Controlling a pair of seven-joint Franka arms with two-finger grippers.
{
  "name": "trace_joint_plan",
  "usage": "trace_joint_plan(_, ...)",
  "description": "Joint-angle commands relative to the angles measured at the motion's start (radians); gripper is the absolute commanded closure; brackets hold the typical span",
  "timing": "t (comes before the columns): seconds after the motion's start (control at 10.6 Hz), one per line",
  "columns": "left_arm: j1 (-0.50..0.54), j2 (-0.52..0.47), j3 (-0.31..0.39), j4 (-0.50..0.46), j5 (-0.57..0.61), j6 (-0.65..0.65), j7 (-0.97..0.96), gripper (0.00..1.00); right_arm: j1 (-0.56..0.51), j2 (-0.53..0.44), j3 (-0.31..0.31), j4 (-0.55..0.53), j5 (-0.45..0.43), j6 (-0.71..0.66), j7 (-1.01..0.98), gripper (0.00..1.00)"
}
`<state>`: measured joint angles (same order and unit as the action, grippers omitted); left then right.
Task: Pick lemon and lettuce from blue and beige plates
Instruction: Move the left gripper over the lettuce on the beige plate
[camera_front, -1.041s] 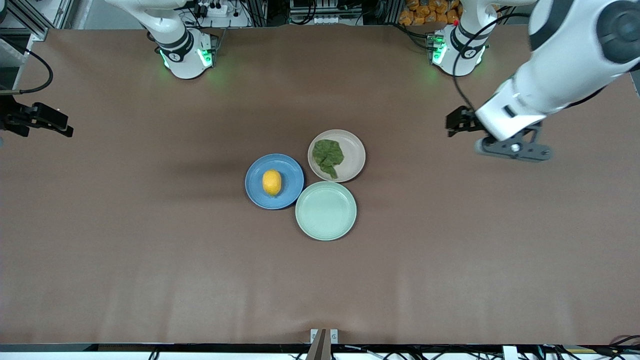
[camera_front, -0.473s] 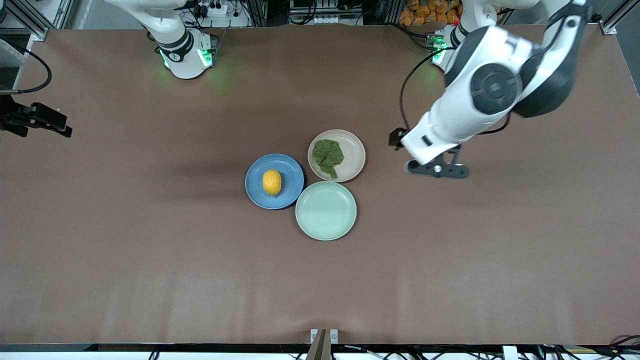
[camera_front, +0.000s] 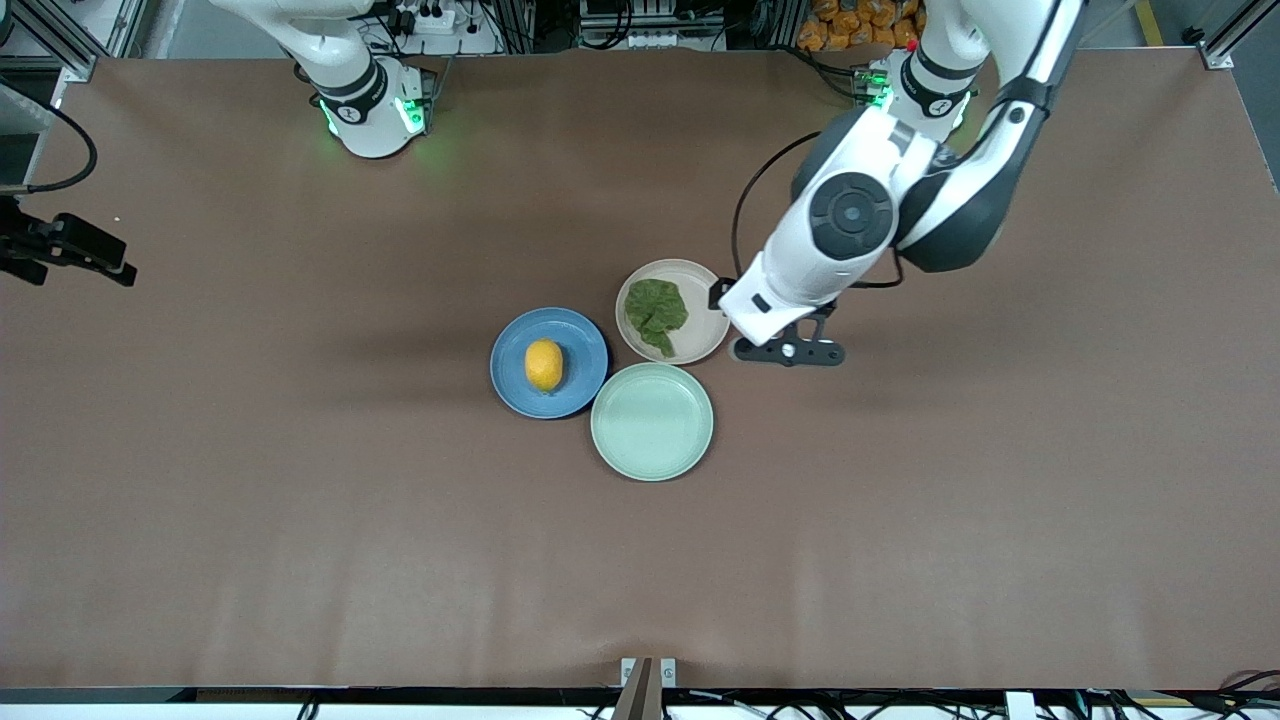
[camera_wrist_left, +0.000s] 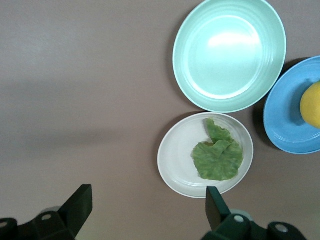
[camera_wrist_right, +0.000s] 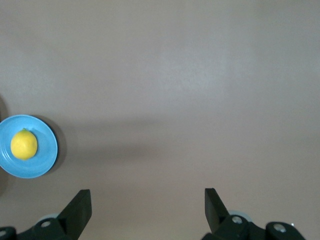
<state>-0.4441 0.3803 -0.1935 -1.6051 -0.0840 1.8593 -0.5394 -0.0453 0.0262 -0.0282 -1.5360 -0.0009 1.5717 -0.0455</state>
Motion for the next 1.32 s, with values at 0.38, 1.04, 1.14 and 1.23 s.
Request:
trace_joint_plan(0.38,-0.140,0.156,0.006,-0.006,0.042,0.141,-0.145,0.00,0.001,0.007,0.001,0.031,-0.010,0.021,0.001,0.00)
trace_joint_plan(1.04,-0.220,0.285,0.009,0.002,0.070,0.224,-0.165,0.00,0.155,0.103,0.007,0.025,0.064,0.053,0.099,0.00)
trace_joint_plan(1.14,-0.222,0.296,0.008,0.005,0.076,0.227,-0.165,0.00,0.188,0.118,0.007,0.024,0.065,0.054,0.151,0.00)
trace_joint_plan(1.23,-0.228,0.308,0.009,0.004,0.078,0.248,-0.165,0.00,0.218,0.135,0.007,0.020,0.065,0.051,0.177,0.00)
